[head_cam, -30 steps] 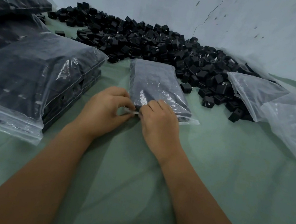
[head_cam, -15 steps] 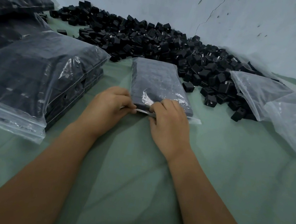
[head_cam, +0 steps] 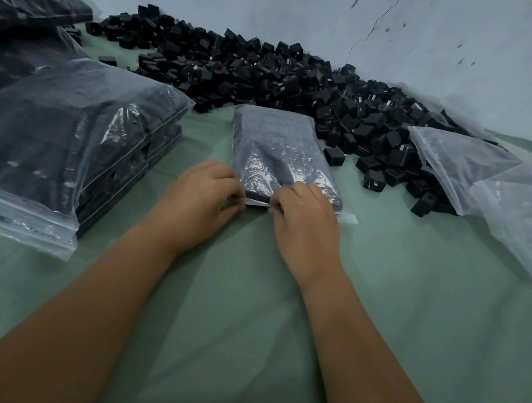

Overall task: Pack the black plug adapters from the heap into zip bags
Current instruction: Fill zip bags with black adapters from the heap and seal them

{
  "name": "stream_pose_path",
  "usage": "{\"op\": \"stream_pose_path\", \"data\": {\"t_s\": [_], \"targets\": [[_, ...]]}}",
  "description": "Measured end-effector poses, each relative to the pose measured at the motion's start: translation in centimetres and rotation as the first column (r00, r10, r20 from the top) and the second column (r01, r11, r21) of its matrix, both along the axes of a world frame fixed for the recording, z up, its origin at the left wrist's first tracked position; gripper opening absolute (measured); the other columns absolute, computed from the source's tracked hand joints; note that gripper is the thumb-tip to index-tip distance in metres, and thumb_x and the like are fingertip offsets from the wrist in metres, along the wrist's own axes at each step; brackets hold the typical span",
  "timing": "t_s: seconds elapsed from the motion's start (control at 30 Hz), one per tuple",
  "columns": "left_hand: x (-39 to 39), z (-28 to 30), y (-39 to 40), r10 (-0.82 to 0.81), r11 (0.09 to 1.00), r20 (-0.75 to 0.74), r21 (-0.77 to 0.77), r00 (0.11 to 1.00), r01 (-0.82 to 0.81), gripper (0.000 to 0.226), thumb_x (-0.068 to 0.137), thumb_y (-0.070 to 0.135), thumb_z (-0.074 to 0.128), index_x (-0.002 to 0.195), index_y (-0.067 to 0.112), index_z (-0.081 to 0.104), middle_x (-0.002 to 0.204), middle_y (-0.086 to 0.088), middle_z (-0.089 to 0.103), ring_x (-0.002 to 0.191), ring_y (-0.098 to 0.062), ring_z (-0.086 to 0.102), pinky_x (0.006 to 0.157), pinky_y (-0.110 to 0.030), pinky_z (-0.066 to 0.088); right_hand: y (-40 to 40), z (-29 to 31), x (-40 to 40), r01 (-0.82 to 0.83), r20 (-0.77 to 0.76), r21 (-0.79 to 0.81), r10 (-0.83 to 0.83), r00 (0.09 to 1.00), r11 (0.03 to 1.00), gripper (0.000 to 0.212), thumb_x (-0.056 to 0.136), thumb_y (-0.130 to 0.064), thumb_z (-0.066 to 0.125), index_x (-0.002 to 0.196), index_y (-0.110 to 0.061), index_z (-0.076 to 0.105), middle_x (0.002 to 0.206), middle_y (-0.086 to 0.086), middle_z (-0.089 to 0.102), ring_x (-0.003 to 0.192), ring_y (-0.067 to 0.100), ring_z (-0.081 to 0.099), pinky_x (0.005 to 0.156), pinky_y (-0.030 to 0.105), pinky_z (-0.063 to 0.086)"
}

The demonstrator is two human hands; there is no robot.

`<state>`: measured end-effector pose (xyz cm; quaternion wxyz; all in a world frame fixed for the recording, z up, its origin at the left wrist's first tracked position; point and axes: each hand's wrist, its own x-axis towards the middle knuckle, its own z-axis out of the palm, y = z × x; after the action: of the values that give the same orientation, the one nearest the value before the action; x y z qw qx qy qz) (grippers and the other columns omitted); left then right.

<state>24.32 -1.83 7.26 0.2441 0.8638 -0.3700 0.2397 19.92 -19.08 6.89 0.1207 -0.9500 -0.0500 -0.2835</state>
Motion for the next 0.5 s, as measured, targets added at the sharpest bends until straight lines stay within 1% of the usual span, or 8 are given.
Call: {"op": "stream_pose_path", "data": {"t_s": [0.13, 0.23, 0.33, 0.4, 0.5], "targets": [[0.2, 0.0, -0.2, 0.009, 0.999, -0.02, -0.039, 1.0, -0.01, 0.008, 0.076, 0.002, 0.079, 0.076, 0.001, 0.072, 0.078, -0.01, 0.065, 0.078, -0.031, 0.059, 0.069, -0.035, 0.046, 0.0, 0.1, -0.2, 0.021, 0.004, 0.013, -0.021, 1.0, 1.0, 0.002, 0.081, -0.008, 0.063, 0.08, -0.01, 0.064, 0.082, 0.005, 0.058, 0.083, 0.025, 0.051, 0.073, 0.033, 0.04], [0.3, 0.0, 0.1, 0.008, 0.998, -0.014, -0.061, 1.0, -0.009, 0.008, 0.076, -0.001, 0.079, 0.075, 0.002, 0.071, 0.079, -0.008, 0.066, 0.076, -0.03, 0.058, 0.069, -0.033, 0.046, -0.7, 0.2, -0.1, 0.051, -0.019, 0.003, -0.051, 0.999, 0.999, 0.006, 0.084, -0.009, 0.06, 0.085, -0.012, 0.065, 0.086, 0.004, 0.058, 0.088, 0.025, 0.05, 0.079, 0.033, 0.039], [0.4, 0.1, 0.2, -0.019, 0.999, 0.031, -0.029, 0.999, 0.019, 0.007, 0.078, -0.001, 0.078, 0.077, 0.002, 0.072, 0.08, -0.008, 0.066, 0.073, -0.03, 0.056, 0.066, -0.037, 0.049, -1.0, 0.4, -0.2, 0.03, -0.039, 0.021, -0.03, 0.999, 0.999, 0.007, 0.086, -0.01, 0.059, 0.086, -0.01, 0.066, 0.087, 0.005, 0.061, 0.088, 0.026, 0.051, 0.08, 0.035, 0.04], [0.4, 0.1, 0.2, -0.02, 1.0, 0.048, -0.017, 0.999, 0.021, 0.006, 0.079, 0.001, 0.078, 0.08, 0.003, 0.072, 0.081, -0.008, 0.066, 0.074, -0.031, 0.056, 0.067, -0.039, 0.05, -1.0, 0.4, -0.1, 0.016, -0.043, 0.027, -0.015, 0.999, 1.0, 0.007, 0.085, -0.009, 0.059, 0.086, -0.009, 0.067, 0.087, 0.006, 0.061, 0.088, 0.027, 0.051, 0.081, 0.037, 0.041], [0.2, 0.0, -0.1, -0.012, 1.0, 0.04, 0.002, 0.999, 0.012, 0.008, 0.076, 0.005, 0.081, 0.079, 0.004, 0.073, 0.08, -0.008, 0.065, 0.077, -0.031, 0.058, 0.069, -0.035, 0.049, -1.0, 0.3, -0.1, 0.003, -0.053, 0.03, -0.001, 0.999, 1.0, 0.008, 0.085, -0.007, 0.058, 0.084, -0.008, 0.066, 0.086, 0.008, 0.061, 0.089, 0.028, 0.052, 0.083, 0.039, 0.041]]}}
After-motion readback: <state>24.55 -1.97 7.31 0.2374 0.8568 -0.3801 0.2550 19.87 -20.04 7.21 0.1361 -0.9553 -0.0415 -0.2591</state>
